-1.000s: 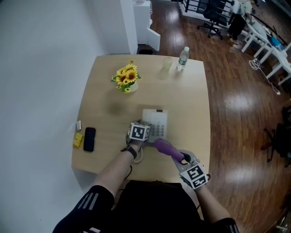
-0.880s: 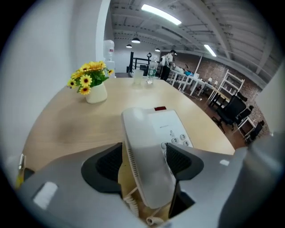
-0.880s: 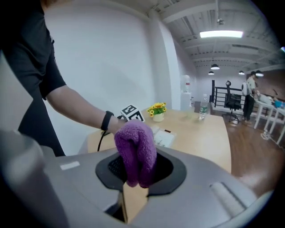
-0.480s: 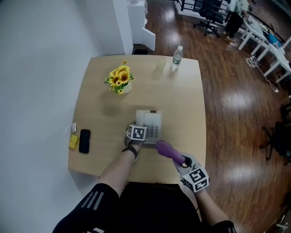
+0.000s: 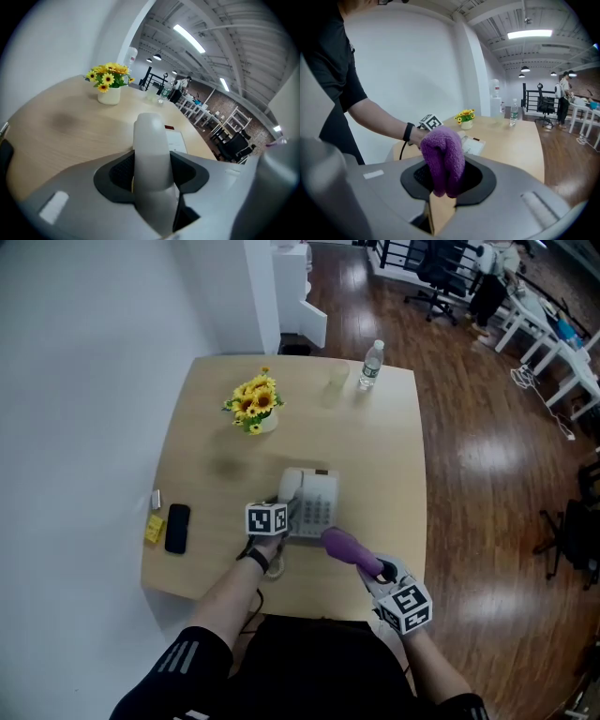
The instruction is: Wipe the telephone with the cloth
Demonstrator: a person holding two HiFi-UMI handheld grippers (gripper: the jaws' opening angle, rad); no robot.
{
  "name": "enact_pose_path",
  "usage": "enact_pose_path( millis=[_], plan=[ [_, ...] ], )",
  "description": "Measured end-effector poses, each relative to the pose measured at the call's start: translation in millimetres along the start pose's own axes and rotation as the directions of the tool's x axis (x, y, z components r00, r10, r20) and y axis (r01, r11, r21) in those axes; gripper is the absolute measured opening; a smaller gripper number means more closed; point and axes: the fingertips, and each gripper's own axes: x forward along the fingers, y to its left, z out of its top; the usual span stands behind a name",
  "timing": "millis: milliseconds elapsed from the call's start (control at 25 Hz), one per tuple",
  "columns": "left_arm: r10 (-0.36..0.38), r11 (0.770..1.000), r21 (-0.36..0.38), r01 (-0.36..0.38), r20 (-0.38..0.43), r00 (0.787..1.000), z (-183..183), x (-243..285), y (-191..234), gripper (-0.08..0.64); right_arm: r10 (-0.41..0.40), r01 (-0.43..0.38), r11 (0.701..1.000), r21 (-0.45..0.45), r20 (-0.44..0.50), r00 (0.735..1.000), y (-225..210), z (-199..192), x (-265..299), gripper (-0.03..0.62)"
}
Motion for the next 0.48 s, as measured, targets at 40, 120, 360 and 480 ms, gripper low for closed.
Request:
enact_pose_path(
  millis=[40,120,360,480],
  plan=[
    [-0.029,1.000,0.003,0.029,0.019,0.999,4,-10,-2,0.207,-0.002,0.002,1.000,0.002,0.007,1.000,-1,3,1,0.078],
    [-0.131,0.991,-0.010,0.132,0.079,0.988,15,-32,-13,0.206,-0.005,0.005,1.000,0.002,0.025,1.000,-3,11,2,0.078],
    [-0.550,0.815,-0.007,0.579,0.306,0.777,59,-136,-77,0.206,-0.007,0.010,1.000,-0.027,0.117,0.993,-12,73,13,0.078],
    [-0.622,0.738,0.012,0.675,0.401,0.673,81,-188,-96,0.206,-0.024,0.039,0.996,-0.082,0.174,0.984,-18,125,18,0.078]
  ],
)
